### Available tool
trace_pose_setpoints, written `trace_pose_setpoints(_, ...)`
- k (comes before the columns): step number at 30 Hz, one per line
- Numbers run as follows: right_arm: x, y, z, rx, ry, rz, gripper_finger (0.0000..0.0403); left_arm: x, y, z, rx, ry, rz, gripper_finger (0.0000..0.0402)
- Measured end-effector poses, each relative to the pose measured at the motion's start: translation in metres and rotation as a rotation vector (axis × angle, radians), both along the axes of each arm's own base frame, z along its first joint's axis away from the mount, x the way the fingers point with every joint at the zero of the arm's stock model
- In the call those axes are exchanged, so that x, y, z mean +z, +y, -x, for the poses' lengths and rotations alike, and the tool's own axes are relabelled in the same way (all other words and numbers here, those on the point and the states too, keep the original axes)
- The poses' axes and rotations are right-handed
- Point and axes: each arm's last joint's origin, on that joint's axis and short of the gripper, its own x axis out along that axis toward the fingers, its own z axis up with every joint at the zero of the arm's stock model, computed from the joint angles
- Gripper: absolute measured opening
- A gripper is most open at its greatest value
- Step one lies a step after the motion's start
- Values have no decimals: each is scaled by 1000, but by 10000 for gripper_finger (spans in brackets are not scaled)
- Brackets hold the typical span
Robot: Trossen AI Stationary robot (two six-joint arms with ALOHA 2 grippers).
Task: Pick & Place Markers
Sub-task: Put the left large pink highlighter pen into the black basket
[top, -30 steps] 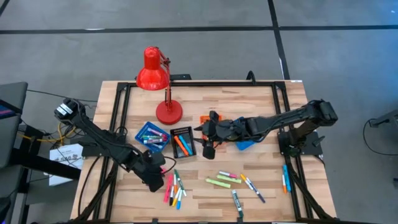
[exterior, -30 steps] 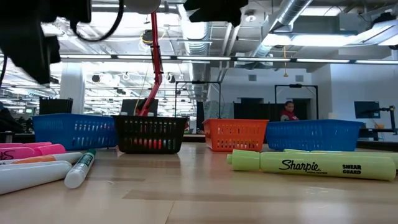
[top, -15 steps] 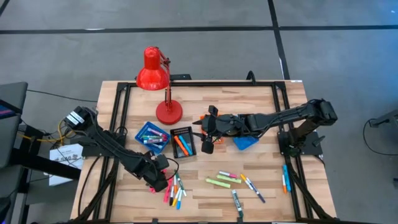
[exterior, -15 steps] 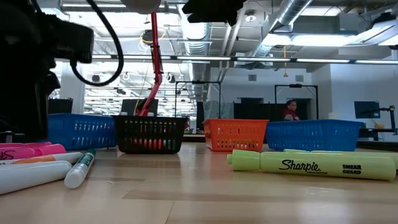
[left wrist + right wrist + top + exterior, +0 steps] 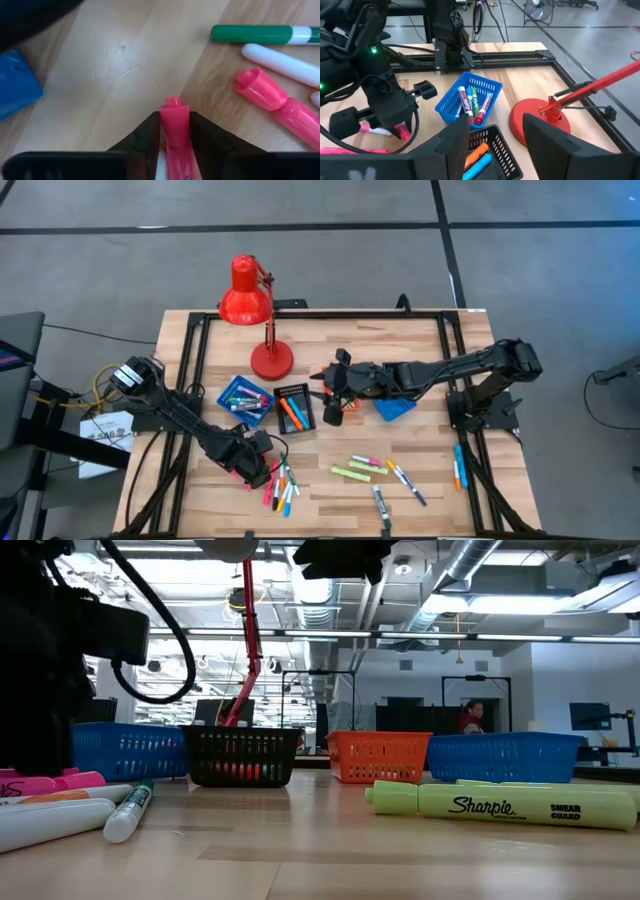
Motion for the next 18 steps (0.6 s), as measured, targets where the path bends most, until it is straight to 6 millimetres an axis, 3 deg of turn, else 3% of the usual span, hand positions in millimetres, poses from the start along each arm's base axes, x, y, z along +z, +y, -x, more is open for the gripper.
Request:
trace_pose_setpoints(8,0,7,1,20,0,-1,173,12,4,-1,19,-59,8,71)
trace_pose_setpoints(12,0,7,1,21,1,-1,170,37,13,-1,56,-173,28,80)
trace_pose_setpoints(18,0,7,1,21,2,-1,169,87,39,-4,215,-516,-30,78)
